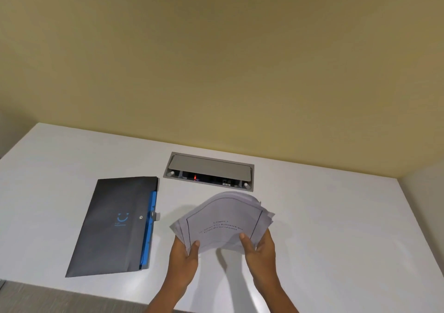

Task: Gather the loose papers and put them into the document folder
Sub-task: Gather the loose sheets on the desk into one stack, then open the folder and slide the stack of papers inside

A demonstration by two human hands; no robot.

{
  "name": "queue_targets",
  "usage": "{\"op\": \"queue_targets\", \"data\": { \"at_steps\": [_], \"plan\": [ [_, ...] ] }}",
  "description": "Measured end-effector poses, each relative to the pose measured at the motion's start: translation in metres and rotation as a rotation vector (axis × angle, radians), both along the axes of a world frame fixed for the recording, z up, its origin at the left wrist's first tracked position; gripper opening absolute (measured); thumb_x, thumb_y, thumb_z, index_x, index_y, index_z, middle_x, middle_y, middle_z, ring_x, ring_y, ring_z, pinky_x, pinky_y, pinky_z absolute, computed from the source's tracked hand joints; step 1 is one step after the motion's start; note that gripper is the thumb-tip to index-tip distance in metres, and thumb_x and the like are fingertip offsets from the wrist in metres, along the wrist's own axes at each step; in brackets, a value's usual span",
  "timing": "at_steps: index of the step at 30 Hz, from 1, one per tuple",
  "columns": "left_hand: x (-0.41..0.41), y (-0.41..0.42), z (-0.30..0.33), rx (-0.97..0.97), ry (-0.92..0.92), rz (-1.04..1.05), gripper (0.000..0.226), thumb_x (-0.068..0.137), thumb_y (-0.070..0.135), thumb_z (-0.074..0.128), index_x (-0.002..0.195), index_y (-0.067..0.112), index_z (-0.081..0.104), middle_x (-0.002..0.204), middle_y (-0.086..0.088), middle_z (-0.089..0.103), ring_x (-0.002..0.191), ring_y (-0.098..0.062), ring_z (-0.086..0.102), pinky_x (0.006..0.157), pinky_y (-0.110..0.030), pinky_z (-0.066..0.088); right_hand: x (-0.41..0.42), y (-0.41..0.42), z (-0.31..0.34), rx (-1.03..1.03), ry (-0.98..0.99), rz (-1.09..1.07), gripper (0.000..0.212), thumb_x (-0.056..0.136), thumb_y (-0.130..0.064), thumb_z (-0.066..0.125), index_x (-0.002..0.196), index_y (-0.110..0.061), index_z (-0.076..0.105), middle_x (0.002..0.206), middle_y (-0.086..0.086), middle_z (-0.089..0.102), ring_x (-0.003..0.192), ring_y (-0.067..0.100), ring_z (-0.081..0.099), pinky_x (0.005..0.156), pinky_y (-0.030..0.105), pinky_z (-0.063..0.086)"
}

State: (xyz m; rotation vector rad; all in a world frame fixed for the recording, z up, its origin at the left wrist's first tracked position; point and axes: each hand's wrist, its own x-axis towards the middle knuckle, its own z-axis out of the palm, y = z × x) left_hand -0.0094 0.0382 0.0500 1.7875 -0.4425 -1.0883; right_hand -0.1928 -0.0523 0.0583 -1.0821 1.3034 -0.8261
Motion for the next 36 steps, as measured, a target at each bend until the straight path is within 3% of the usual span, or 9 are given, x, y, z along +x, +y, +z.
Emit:
{"op": "queue_targets", "data": {
  "at_steps": [3,5,8,13,19,22,26,31,36],
  "plan": [
    [-0.001,0.003,-0.006,0.002,0.002,-0.033,0.058,0.099,0.016,0.059,0.14,0.048,0.032,0.12,0.027,0.054,0.111,-0.003,0.056,0.089,-0.013,0.051,-0.006,0.006,-0.017,0.044,0.044,0.0,0.05,0.093,-0.013,0.081,0.133,-0.037,0.064,0.118,-0.019,0.078,0.109,-0.001,0.073,0.08,0.01,0.06],
    [0.0,0.002,-0.008,0.002,-0.015,-0.033,0.06,0.1,0.019,0.058,0.137,0.054,0.028,0.123,0.029,0.053,0.112,0.001,0.055,0.074,-0.001,0.05,-0.008,0.006,-0.025,0.054,0.054,-0.013,0.047,0.09,-0.014,0.085,0.127,-0.037,0.067,0.113,-0.018,0.08,0.105,0.001,0.075,0.077,0.008,0.059],
    [0.0,-0.002,-0.01,0.014,-0.032,-0.041,0.059,0.1,0.022,0.058,0.139,0.053,0.026,0.123,0.029,0.052,0.111,-0.002,0.055,0.068,-0.001,0.05,-0.006,0.005,-0.031,0.074,0.058,-0.021,0.042,0.089,-0.014,0.086,0.122,-0.036,0.071,0.111,-0.013,0.082,0.102,0.005,0.078,0.075,0.014,0.063],
    [-0.001,-0.005,-0.014,0.028,-0.044,-0.053,0.062,0.1,0.022,0.057,0.15,0.04,0.026,0.129,0.014,0.051,0.109,-0.007,0.055,0.078,-0.011,0.049,-0.002,0.002,-0.034,0.093,0.031,-0.02,0.044,0.088,-0.01,0.087,0.114,-0.043,0.074,0.11,-0.012,0.083,0.098,0.006,0.08,0.075,0.016,0.063],
    [-0.002,-0.004,-0.013,0.016,-0.014,-0.056,0.055,0.1,0.022,0.057,0.14,0.048,0.029,0.125,0.018,0.055,0.108,-0.005,0.057,0.066,-0.004,0.053,-0.005,0.001,-0.042,0.126,0.026,-0.019,0.044,0.085,-0.008,0.088,0.119,-0.032,0.073,0.11,-0.009,0.083,0.098,0.01,0.08,0.074,0.021,0.065],
    [-0.001,-0.002,-0.014,0.001,-0.023,-0.048,0.054,0.101,0.024,0.056,0.146,0.042,0.032,0.126,0.018,0.057,0.113,-0.006,0.057,0.074,-0.006,0.053,-0.008,0.002,-0.045,0.13,0.028,0.0,0.033,0.09,-0.009,0.084,0.114,-0.032,0.078,0.109,-0.007,0.085,0.1,0.011,0.081,0.077,0.024,0.065],
    [0.003,0.002,-0.016,0.013,-0.035,-0.066,0.041,0.101,0.025,0.056,0.129,0.051,0.042,0.12,0.026,0.057,0.11,-0.001,0.057,0.099,-0.025,0.046,-0.01,0.004,-0.048,0.125,0.061,0.013,0.026,0.092,-0.021,0.084,0.116,-0.029,0.079,0.108,-0.008,0.085,0.102,0.009,0.079,0.09,0.031,0.06],
    [0.006,0.003,-0.016,0.011,-0.041,-0.095,0.041,0.101,0.023,0.055,0.12,0.057,0.04,0.117,0.027,0.058,0.108,0.002,0.057,0.087,-0.008,0.044,-0.008,0.004,-0.05,0.132,0.076,0.024,0.02,0.096,-0.026,0.079,0.116,-0.03,0.079,0.109,-0.011,0.084,0.102,0.005,0.079,0.092,0.033,0.06],
    [0.017,0.004,-0.021,0.016,-0.125,-0.129,0.042,0.099,0.017,0.06,0.121,0.048,0.044,0.119,0.026,0.057,0.114,-0.006,0.056,0.101,-0.029,0.046,-0.003,0.003,-0.05,0.122,0.088,0.013,0.017,0.098,-0.025,0.077,0.114,-0.031,0.078,0.106,-0.009,0.084,0.098,0.008,0.08,0.085,0.032,0.063]
  ]
}}
